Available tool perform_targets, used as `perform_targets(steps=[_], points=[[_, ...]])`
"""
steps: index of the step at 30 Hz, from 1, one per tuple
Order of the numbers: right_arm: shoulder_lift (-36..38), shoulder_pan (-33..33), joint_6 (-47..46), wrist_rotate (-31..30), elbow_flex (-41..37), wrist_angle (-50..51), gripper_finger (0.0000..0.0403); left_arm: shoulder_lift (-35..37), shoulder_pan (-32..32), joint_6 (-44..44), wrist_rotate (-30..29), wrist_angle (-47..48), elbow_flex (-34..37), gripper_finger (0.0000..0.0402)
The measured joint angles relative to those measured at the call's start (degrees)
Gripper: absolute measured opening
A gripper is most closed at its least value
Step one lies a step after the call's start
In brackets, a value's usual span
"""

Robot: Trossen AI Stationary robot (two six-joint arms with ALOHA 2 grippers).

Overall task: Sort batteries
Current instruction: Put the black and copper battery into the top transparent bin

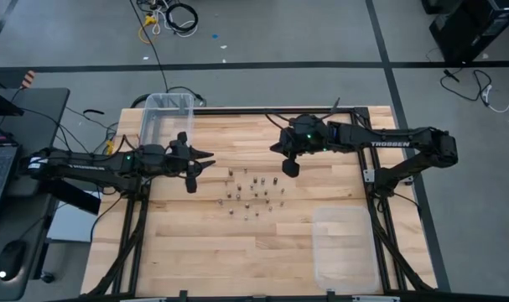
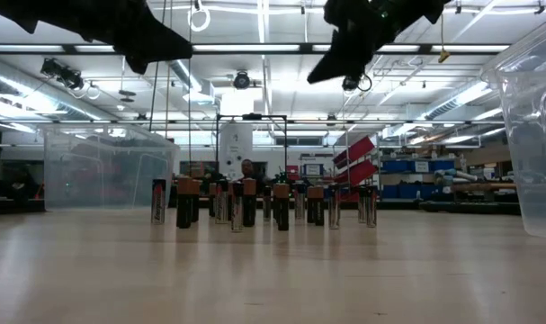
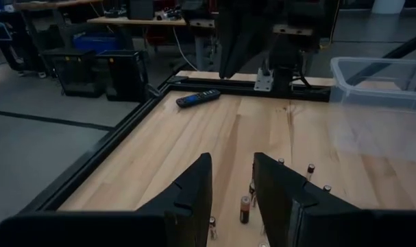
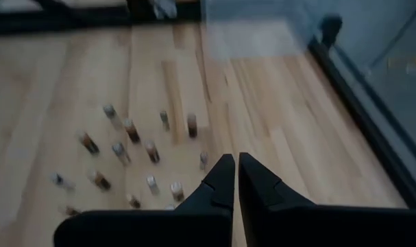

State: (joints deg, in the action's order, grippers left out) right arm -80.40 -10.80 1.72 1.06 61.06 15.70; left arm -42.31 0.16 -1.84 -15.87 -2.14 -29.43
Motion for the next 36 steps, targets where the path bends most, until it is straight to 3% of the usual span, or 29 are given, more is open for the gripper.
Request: perform_targets(steps=[8,17,26,36], points=[[0.11,3.76,-0.02,-3.39,5.27,-1.67,0.0009,-0.01,0.00,0.08,-0.16,-0.50,0.00,0.0106],[0.13,5.25,1.91,-4.99,9.79,-6.31,0.0009,0.76,-0.01,3.40,-1.10,-7.98,0.00,0.0106],[-0.48,5.23,5.41,-3.70,9.79,-18.21,0.0009,9.05,-0.02,4.62,-1.10,-8.82,0.00,0.0106],[-3.28,5.35,6.27,1.63,9.86,-30.51,0.0009,15.47,0.00,4.43,0.08,-5.33,-0.02,0.0106]])
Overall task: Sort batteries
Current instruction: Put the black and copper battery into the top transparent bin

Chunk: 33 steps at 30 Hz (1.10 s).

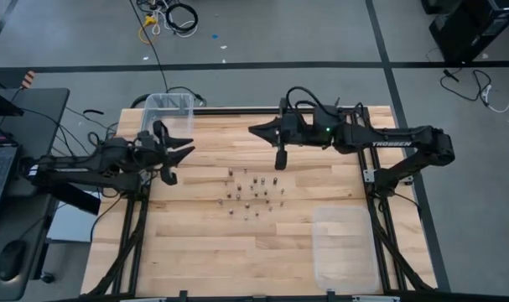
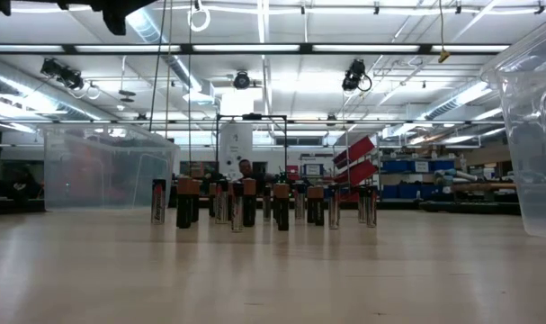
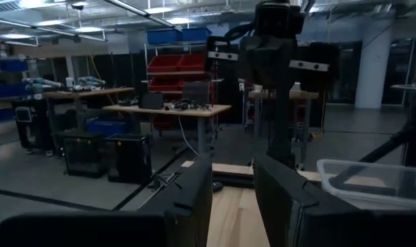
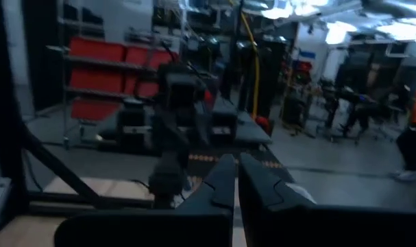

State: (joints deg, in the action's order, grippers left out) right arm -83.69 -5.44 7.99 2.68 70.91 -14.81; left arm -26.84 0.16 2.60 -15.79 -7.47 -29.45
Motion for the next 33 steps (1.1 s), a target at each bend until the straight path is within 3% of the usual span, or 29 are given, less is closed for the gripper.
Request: perform_targets(steps=[10,16,25,33], points=[[-1.42,0.16,0.61,1.92,0.00,-2.87,0.0009,0.30,0.00,-0.20,-0.03,3.21,0.00,0.0106],[-1.44,0.45,-0.83,1.64,-0.02,8.71,0.0009,0.30,0.00,-0.39,-0.03,5.61,0.00,0.0106],[-1.50,0.45,-8.66,-4.53,-0.43,33.45,0.0009,0.30,0.00,-3.07,-0.03,10.98,0.00,0.0106],[-1.50,0.38,-15.26,-4.60,-9.22,32.45,0.0009,0.30,0.00,-3.07,0.13,11.70,0.00,0.0106]])
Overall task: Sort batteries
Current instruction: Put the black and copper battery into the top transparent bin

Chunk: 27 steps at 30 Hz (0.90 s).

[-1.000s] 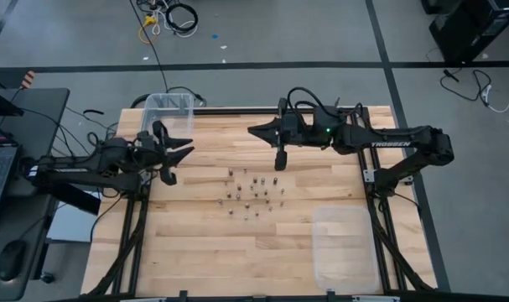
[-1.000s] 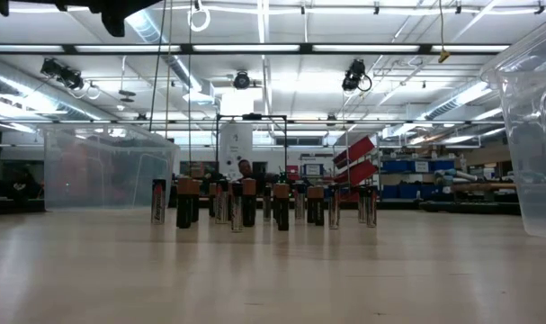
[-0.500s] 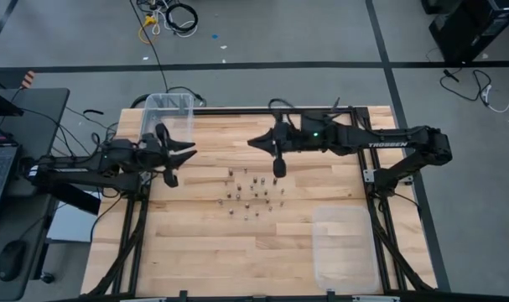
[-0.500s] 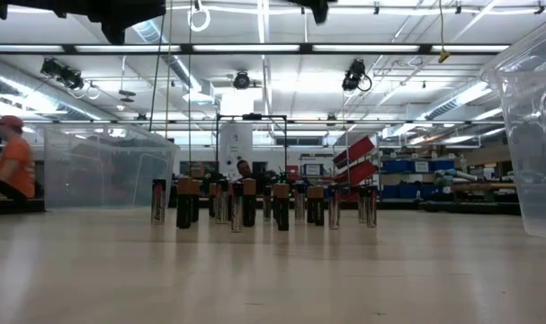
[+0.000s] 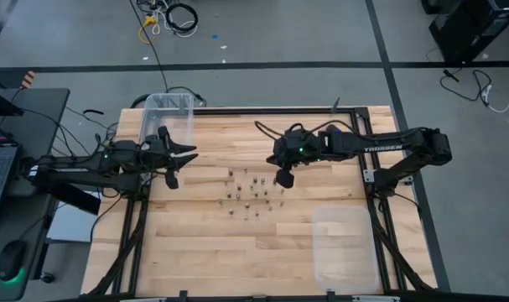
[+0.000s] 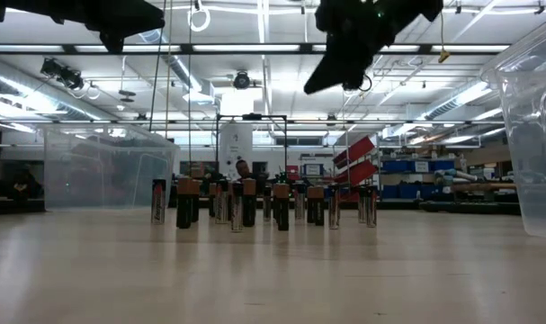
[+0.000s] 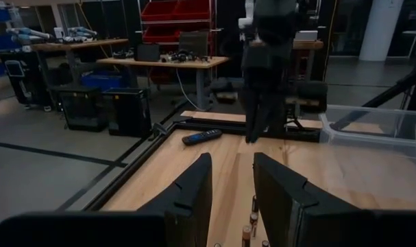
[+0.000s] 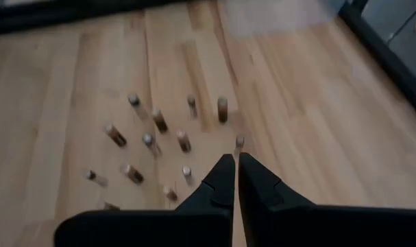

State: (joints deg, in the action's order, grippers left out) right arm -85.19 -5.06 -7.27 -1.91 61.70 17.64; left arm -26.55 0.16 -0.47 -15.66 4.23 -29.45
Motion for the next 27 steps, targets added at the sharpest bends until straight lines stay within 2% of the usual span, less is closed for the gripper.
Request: perform_targets(steps=[3,10,27], points=[[0.00,-0.54,0.23,-0.02,-1.03,-5.45,0.0009,0.00,0.00,0.04,0.00,0.00,0.00,0.0106],[-0.11,-0.65,0.95,0.00,-1.30,-7.47,0.0009,-0.02,0.00,-0.15,0.00,-0.02,0.00,0.0106],[-0.11,3.21,4.05,1.53,-1.30,-35.06,0.0009,-0.02,0.00,0.11,0.00,-0.04,0.00,0.0106]])
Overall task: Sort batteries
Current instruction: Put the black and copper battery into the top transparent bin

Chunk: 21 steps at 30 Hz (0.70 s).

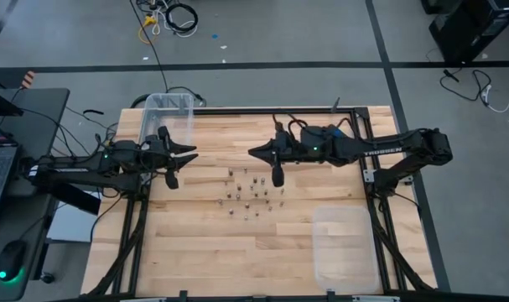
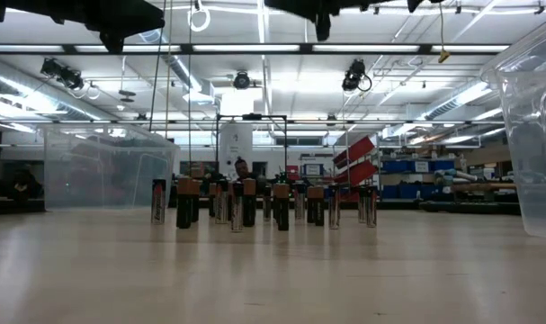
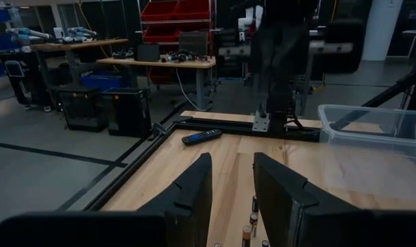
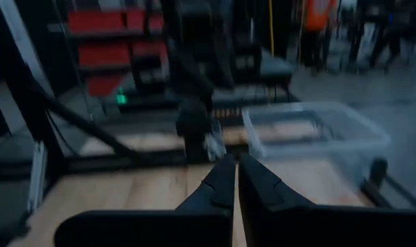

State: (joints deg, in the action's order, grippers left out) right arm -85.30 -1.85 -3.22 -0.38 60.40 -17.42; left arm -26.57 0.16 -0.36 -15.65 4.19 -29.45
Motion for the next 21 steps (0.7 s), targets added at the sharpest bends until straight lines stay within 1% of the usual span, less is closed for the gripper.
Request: perform_targets(steps=[5,10,14,21], points=[[-0.35,1.48,0.43,0.94,0.02,-7.24,0.0009,-0.04,0.00,0.04,-0.01,0.00,0.00,0.0106],[-0.37,3.31,1.71,0.71,0.02,-9.29,0.0009,-0.04,0.00,0.09,-0.01,0.01,0.00,0.0106],[-0.37,4.70,3.48,0.54,0.04,-13.62,0.0009,-0.02,0.00,0.09,-0.01,0.01,0.00,0.0106],[-0.37,5.09,5.17,0.48,0.04,-16.80,0.0009,-0.02,0.00,0.09,-0.01,0.06,0.00,0.0106]])
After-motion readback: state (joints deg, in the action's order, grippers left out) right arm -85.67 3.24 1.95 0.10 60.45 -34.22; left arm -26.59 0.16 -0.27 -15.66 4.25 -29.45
